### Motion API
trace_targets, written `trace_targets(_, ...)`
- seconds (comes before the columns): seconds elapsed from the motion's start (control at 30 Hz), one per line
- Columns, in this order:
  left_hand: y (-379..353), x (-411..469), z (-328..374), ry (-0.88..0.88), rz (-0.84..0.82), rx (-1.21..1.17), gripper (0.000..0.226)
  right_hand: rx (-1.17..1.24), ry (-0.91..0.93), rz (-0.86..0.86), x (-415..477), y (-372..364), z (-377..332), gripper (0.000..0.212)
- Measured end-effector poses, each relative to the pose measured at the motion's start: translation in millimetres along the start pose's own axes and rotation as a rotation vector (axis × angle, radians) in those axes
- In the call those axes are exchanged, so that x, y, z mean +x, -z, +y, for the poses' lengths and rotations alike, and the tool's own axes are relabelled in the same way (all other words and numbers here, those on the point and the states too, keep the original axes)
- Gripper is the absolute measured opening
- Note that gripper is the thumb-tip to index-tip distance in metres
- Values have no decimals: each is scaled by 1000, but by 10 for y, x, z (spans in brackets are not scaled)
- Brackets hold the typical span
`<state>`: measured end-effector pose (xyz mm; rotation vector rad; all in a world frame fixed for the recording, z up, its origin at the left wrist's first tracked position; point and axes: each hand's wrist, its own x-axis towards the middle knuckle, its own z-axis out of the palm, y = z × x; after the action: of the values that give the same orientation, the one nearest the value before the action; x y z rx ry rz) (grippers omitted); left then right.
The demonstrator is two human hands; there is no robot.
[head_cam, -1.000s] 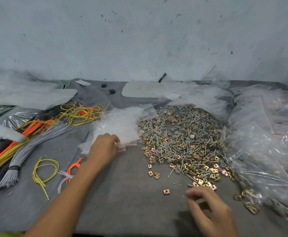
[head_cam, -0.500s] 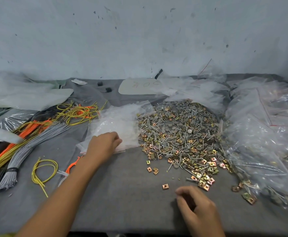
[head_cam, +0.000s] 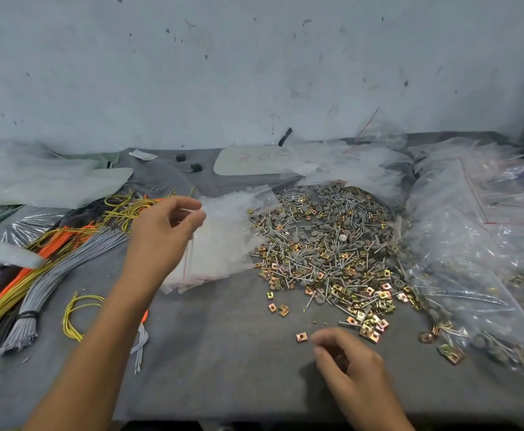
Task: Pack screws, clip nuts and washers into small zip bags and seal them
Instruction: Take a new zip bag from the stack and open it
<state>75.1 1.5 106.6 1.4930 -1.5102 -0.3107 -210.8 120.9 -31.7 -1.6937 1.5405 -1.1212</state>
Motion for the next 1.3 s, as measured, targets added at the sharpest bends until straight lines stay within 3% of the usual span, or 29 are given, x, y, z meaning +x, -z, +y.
trace_targets(0.1,-54,-300,275,39,-71,-263,11,200,25,-49,58,-43,-316,12)
trace_targets(0.23,-428,-917,526,100,-227,-422,14,516,-42,-140,127,-204,-768,32)
trace_targets(0.4,-508,-1344,544,274,-207,-674,30,590,-25,-15,106,-183,-843,13)
trace_targets(0.47,-488,-1438,496,260,-232,-648,20,542,-11,2,63,-145,-837,14)
trace_targets(0.57,-469,-1530,430,223,-356,-567,7,242,79,1,-14,-114,-821,18)
trace_targets(0.7,-423,-1573,364,204,-353,-489,8,73,126,-118,-101,-67,-861,35)
trace_targets(0.8,-390,-1633,302,118,-299,-252,26,130,73,-68,-146,-46,-881,38)
trace_targets(0.93,-380,-1691,353,32,-317,4,35,304,-60,-73,-140,-57,-915,6)
trace_targets(1.03,-379,-1689,386,17,-387,-26,36,305,-71,-79,-93,-25,-876,10)
trace_targets(1.17,-285,-1670,380,87,-487,-226,25,419,-80,-40,-32,81,-792,17)
trace_targets(1.3,-266,-1663,408,-71,-262,131,9,249,73,-34,-76,78,-744,19)
